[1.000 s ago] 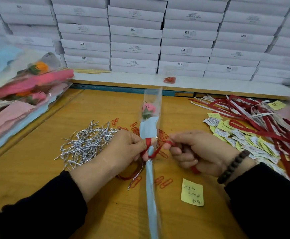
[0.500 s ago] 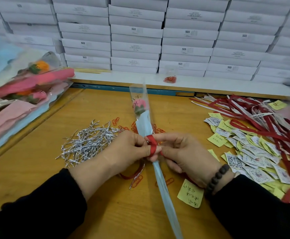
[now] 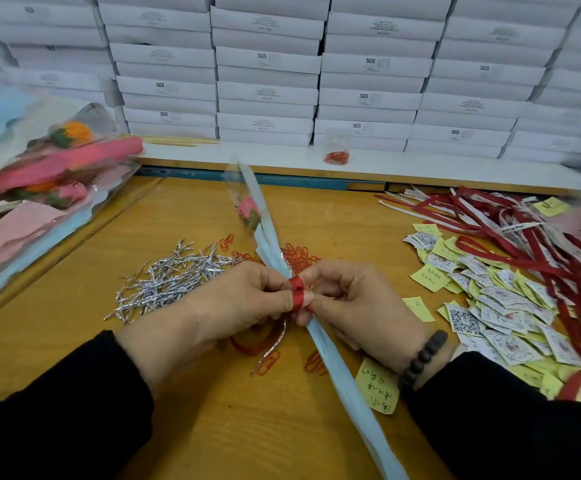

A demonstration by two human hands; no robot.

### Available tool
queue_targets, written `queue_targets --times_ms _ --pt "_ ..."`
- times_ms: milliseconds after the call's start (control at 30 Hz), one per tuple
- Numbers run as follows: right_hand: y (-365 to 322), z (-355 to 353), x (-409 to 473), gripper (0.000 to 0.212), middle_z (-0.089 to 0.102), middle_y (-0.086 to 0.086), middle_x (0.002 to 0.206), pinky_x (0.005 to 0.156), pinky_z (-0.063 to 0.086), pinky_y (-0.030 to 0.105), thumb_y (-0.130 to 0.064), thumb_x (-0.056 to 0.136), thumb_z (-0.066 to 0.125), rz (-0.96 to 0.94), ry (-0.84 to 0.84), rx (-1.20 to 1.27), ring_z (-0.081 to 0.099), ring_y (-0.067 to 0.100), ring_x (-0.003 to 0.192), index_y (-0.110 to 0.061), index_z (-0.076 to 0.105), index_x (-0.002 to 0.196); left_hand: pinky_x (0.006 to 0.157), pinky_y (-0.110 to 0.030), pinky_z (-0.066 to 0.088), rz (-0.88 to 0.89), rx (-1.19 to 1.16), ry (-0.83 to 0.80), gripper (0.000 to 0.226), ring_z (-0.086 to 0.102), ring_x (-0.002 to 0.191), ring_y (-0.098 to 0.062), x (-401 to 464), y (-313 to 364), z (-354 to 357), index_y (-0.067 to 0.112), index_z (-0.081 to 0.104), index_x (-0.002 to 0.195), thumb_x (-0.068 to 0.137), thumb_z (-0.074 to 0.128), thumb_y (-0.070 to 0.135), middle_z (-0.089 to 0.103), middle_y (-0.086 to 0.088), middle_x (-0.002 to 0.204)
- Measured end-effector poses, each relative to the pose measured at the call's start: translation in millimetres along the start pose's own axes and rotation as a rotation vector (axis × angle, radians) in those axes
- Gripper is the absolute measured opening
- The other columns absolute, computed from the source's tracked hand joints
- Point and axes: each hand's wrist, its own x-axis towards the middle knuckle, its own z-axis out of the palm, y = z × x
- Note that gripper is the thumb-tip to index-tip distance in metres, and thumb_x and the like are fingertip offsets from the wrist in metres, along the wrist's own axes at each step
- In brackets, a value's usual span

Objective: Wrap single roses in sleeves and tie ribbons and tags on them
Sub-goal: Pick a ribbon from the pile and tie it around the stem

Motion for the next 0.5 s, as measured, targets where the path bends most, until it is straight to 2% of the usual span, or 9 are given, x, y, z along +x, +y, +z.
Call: queue_targets --times_ms 67,100,167,233,333,500 --pt "0.3 1.3 0.3 0.012 0.065 0.005 0.063 0.034 0.032 0.006 0.001 0.088 0.057 -0.007 0.020 -0.023 0.048 -0.002 0.033 -0.010 0.060 0.085 0.040 -0.011 0.026 -0.017 0.006 0.016 0.048 0.032 0.040 -0.003 1.1 -0.9 0.0 -0.006 0.067 0.076 0.066 0.065 0.041 0.043 0.007 0.046" --pt "0.8 1.9 0.6 0.011 0.065 0.005 0.064 0.036 0.033 0.005 0.001 0.087 0.057 -0.004 0.027 -0.034 0.049 -0.003 0.034 -0.009 0.060 0.085 0.039 -0.011 0.026 -0.027 0.007 0.027 0.043 0.033 0.039 -0.002 1.3 -1.4 0.3 -0.005 0.066 0.071 0.070 0.066 0.038 0.044 0.007 0.045" --pt "1.4 2.8 0.7 0.010 0.065 0.005 0.064 0.036 0.034 0.004 0.001 0.087 0.057 0.010 0.038 -0.035 0.050 -0.004 0.034 -0.008 0.059 0.085 0.037 -0.010 0.024 -0.038 -0.001 0.036 0.031 0.032 0.036 -0.002 0.6 -1.4 1.4 0.005 0.063 0.061 0.080 0.064 0.029 0.044 0.009 0.042" --pt "1.3 3.8 0.0 0.010 0.065 0.005 0.063 0.035 0.033 0.005 0.000 0.087 0.058 0.022 0.057 -0.027 0.049 -0.004 0.034 -0.010 0.058 0.083 0.036 -0.010 0.022 -0.042 -0.005 0.046 0.034 0.029 0.034 -0.002 0.9 -1.0 2.6 0.009 0.058 0.054 0.085 0.062 0.024 0.042 0.007 0.040" --pt "1.2 6.8 -1.1 0.015 0.064 0.004 0.061 0.034 0.031 0.005 -0.002 0.087 0.059 0.032 0.113 0.000 0.048 -0.003 0.033 -0.013 0.057 0.077 0.039 -0.015 0.021 -0.044 0.032 0.084 0.038 0.027 0.038 -0.006 1.0 0.2 4.4 0.011 0.053 0.052 0.088 0.059 0.020 0.044 -0.010 0.055" --pt "0.1 9.7 -1.0 0.015 0.064 0.003 0.060 0.033 0.028 0.009 -0.004 0.088 0.057 0.067 0.161 0.068 0.044 0.001 0.031 -0.015 0.056 0.078 0.047 -0.026 0.020 -0.016 0.069 0.150 0.037 0.027 0.046 -0.012 0.4 4.6 8.2 0.013 0.052 0.052 0.089 0.054 0.015 0.048 -0.016 0.067"
